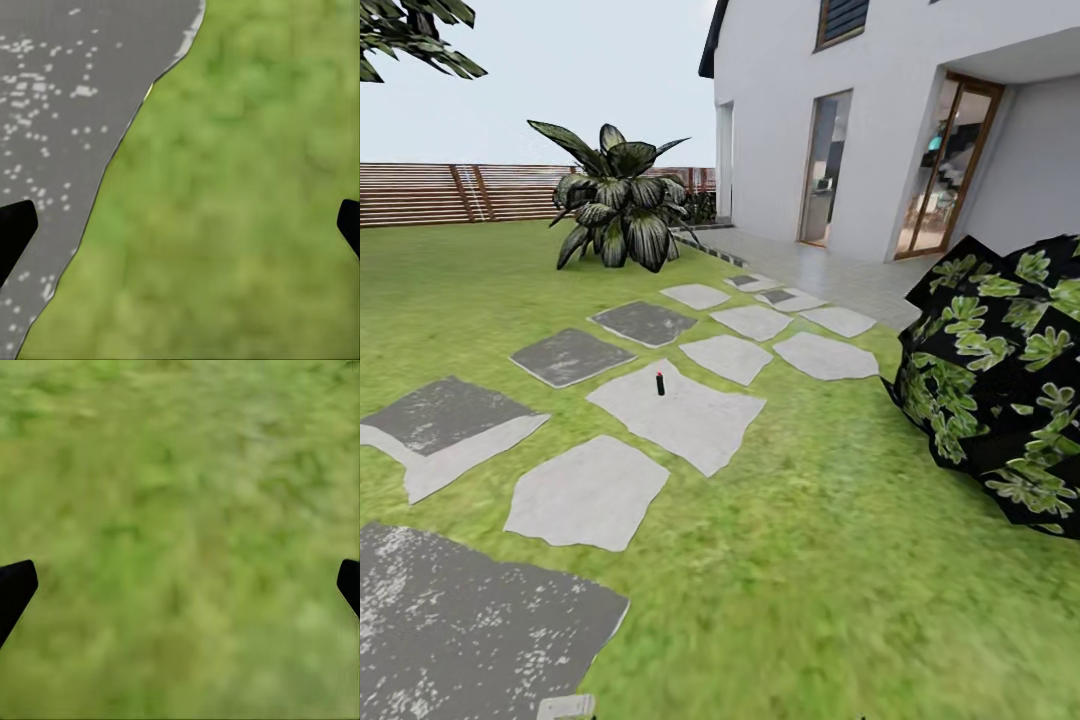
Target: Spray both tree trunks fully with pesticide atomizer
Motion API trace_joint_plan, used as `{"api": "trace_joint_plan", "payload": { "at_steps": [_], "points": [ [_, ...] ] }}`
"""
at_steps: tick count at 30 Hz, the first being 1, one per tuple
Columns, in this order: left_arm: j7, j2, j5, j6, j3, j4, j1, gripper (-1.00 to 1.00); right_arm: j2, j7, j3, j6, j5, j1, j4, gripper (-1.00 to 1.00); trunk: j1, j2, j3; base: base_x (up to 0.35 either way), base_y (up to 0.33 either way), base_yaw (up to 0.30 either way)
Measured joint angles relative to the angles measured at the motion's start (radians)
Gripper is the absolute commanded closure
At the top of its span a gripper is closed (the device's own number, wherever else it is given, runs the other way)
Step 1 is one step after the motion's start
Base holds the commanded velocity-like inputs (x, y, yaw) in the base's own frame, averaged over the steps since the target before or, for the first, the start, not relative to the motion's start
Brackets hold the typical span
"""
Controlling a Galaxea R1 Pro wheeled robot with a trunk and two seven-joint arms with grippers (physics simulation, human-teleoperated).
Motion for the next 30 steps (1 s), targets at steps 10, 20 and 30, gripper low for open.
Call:
{"api": "trace_joint_plan", "payload": {
  "at_steps": [10,20,30],
  "points": [
    [0.000,0.000,0.000,0.000,0.000,0.000,0.000,-1.00,0.000,0.000,0.000,0.000,0.000,0.000,0.001,-1.00,0.000,0.000,0.000,0.341,0.000,0.000],
    [0.000,0.000,0.000,0.000,0.000,0.000,0.000,-1.00,0.000,0.000,0.000,0.000,0.000,0.000,0.001,-1.00,0.000,0.000,0.000,0.341,0.000,0.000],
    [0.000,0.000,0.000,0.000,0.000,0.000,0.000,-1.00,0.000,0.000,0.000,0.000,0.000,0.000,0.001,-1.00,0.000,0.000,0.000,0.341,0.000,0.000]
  ]
}}
